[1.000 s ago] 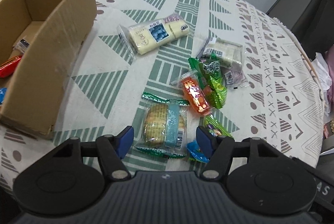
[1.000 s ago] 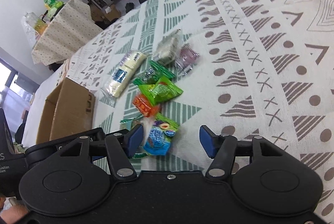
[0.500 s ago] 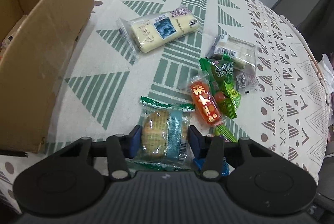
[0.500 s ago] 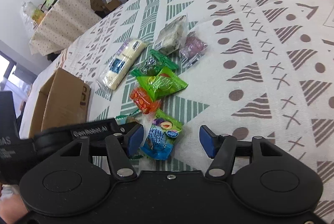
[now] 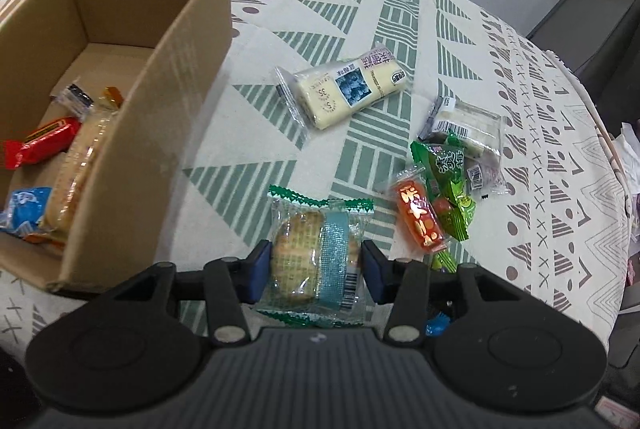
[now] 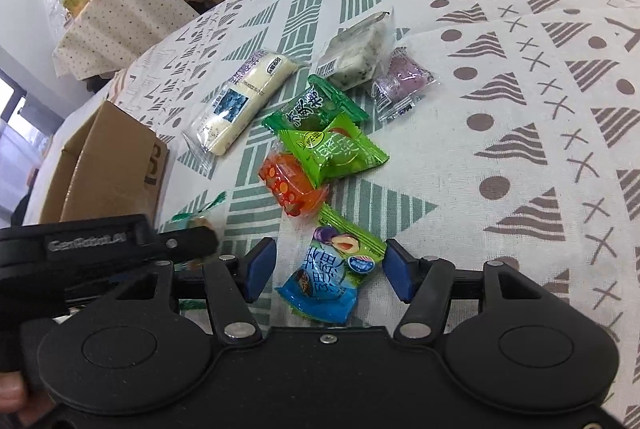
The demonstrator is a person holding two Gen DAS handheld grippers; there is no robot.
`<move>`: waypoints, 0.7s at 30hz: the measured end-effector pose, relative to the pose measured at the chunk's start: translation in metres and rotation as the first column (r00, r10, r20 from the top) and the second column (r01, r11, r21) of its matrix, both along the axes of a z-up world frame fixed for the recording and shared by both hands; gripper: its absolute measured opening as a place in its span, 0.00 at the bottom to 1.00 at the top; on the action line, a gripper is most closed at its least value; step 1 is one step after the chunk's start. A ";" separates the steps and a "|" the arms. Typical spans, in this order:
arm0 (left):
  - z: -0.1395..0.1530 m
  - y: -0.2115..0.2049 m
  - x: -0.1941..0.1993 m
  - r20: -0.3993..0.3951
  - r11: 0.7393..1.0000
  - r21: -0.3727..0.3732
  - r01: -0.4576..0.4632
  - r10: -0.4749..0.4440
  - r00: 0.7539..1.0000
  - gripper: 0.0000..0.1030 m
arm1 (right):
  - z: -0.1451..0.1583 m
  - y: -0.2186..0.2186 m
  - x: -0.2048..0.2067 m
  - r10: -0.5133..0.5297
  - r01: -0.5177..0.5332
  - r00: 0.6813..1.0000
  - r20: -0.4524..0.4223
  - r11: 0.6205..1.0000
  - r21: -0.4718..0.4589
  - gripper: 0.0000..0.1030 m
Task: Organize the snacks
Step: 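Grasp the clear round-biscuit packet with the left tool while the right tool grips the blue candy packet, then carry the biscuit packet and blue candy packet over the cardboard box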
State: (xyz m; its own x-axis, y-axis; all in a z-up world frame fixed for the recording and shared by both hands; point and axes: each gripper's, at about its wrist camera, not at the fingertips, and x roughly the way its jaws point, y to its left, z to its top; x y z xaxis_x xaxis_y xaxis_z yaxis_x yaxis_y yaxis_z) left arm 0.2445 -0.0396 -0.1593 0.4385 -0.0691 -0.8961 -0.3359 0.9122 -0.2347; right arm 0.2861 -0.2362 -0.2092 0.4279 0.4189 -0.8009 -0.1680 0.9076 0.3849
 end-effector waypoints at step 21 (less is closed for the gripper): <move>0.066 -0.003 -0.045 0.089 0.996 0.086 -0.011 0.003 0.996 0.46 | 0.055 -0.010 -0.019 -0.009 0.002 0.991 0.134 0.998 0.055 0.35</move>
State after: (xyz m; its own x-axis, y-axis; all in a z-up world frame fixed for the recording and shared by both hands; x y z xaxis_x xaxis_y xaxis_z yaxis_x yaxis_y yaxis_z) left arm 0.1994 -0.0424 -0.0930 0.5164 0.0099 -0.8563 -0.3238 0.9279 -0.1846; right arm 0.2669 -0.2465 -0.1537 0.5322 0.4576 -0.7123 -0.2163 0.8869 0.4081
